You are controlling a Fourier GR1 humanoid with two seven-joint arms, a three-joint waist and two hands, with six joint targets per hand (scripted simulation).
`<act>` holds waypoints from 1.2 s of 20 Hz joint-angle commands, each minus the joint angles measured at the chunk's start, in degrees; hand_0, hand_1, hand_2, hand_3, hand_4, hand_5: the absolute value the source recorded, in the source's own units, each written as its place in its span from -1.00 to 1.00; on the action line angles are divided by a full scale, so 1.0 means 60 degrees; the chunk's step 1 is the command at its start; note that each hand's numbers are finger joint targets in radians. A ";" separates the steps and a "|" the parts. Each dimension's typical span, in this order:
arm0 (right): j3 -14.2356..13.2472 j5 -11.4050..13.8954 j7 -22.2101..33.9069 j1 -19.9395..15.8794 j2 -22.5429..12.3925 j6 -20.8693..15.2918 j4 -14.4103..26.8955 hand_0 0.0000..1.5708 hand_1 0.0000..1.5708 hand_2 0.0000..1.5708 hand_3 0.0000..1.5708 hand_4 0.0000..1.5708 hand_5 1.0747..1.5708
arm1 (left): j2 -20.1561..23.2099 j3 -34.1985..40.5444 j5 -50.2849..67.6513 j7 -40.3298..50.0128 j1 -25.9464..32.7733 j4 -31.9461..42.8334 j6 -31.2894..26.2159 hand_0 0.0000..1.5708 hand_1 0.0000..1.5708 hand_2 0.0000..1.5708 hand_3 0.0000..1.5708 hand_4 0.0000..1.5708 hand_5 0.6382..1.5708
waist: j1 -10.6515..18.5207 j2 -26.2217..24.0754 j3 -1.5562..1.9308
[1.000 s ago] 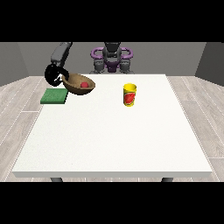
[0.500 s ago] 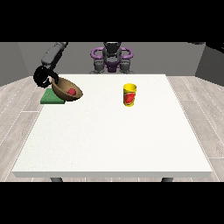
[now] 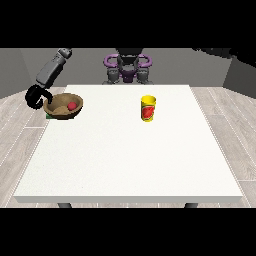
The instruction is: Pick the cup and pour the ball into the bowl, then pick the bowl and place it on the pad
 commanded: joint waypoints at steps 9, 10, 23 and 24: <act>0.0189 0.0484 -0.0643 -0.0158 -0.0727 0.0667 0.1390 1.00 1.00 1.00 -0.55 0.24 1.00 | -0.0078 0.0149 0.0697 0.0770 0.0757 -0.0886 0.0144 -1.00 -1.00 -1.00 -1.00 -0.12 0.97 | -0.0032 -0.0450 -0.0018; 0.0251 0.0572 -0.0650 -0.0259 -0.0867 0.0797 0.1508 1.00 1.00 1.00 -0.41 0.25 0.99 | -0.0274 0.0097 0.0750 0.0734 0.0812 -0.1183 0.0223 -1.00 -1.00 -1.00 -1.00 -0.11 0.97 | 0.0006 -0.0308 -0.0015; -0.0185 0.0008 0.1273 -0.0474 -0.0724 0.0323 0.2136 1.00 1.00 1.00 0.74 -0.21 0.96 | 0.0187 -0.0067 0.0714 0.1307 0.0886 -0.0174 0.0255 -1.00 -1.00 -1.00 -1.00 -0.16 0.94 | -0.0203 -0.1625 -0.0019; -0.0102 0.0091 0.1098 -0.0425 -0.0539 0.0000 0.1996 0.70 0.70 1.00 0.35 -1.00 1.00 | 0.0320 0.0001 0.0602 0.0778 0.0871 0.0171 -0.0113 -1.00 -1.00 -1.00 -1.00 -0.17 0.93 | -0.0159 -0.1266 -0.0027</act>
